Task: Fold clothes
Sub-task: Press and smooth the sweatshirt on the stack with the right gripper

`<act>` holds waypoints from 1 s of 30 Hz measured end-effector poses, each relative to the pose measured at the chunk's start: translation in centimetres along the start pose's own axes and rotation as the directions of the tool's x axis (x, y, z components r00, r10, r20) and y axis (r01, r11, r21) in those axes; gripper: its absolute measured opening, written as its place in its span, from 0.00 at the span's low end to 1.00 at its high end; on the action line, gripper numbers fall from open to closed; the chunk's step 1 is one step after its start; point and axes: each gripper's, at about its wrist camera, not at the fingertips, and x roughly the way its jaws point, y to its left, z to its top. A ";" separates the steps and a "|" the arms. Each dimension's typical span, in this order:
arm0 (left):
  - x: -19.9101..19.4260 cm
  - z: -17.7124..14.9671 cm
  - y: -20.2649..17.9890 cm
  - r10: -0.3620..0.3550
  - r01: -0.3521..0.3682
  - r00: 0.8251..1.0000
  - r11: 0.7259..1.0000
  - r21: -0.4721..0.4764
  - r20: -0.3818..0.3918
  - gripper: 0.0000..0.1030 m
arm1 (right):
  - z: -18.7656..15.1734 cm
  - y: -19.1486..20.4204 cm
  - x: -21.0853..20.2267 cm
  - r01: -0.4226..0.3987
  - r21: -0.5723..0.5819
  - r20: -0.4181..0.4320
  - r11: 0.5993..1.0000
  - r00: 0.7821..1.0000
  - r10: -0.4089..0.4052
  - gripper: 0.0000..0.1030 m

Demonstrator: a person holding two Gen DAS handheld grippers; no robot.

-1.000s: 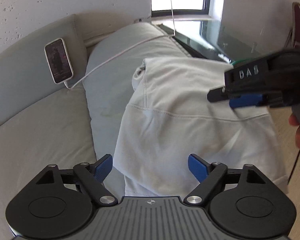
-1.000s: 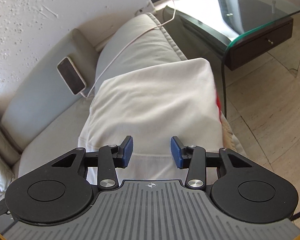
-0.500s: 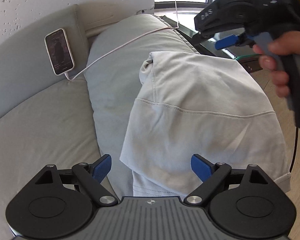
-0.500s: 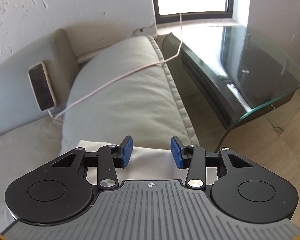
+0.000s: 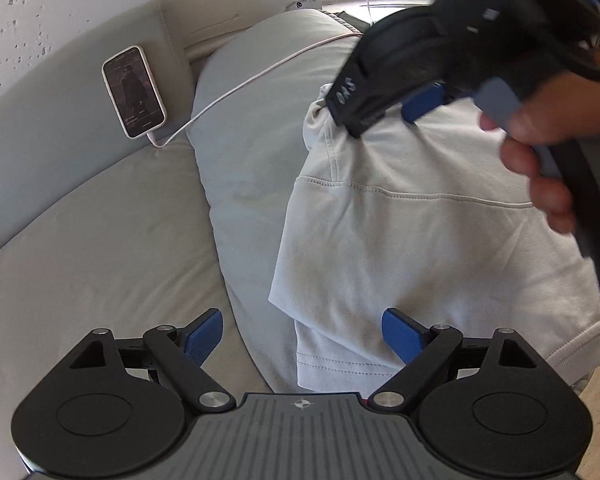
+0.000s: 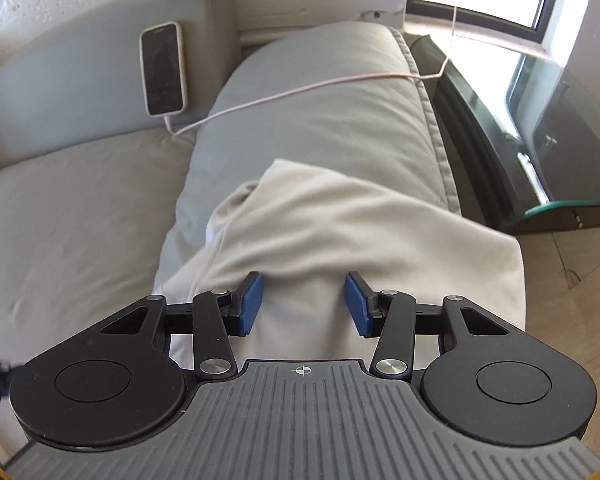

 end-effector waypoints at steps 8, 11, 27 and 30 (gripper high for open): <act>-1.0 -1.1 2.4 -0.004 0.003 1.000 0.998 -0.062 -0.015 0.86 | 5.2 1.2 4.3 0.077 0.016 0.047 0.997 0.996 -0.077 0.45; -1.9 -1.7 3.3 -0.003 0.001 1.000 0.996 -0.093 -0.015 0.86 | 4.7 0.2 1.0 0.016 0.077 0.105 0.997 0.994 -0.024 0.46; -7.6 -7.0 8.0 -0.003 -0.004 1.000 0.963 -0.269 -0.027 0.87 | -12.3 5.4 -8.0 -0.248 -0.167 0.025 0.954 0.966 0.256 0.43; -8.4 -7.4 6.9 -0.022 0.020 1.000 0.971 -0.240 -0.006 0.87 | -13.8 2.2 -11.0 -0.090 -0.080 0.136 0.993 0.986 0.101 0.47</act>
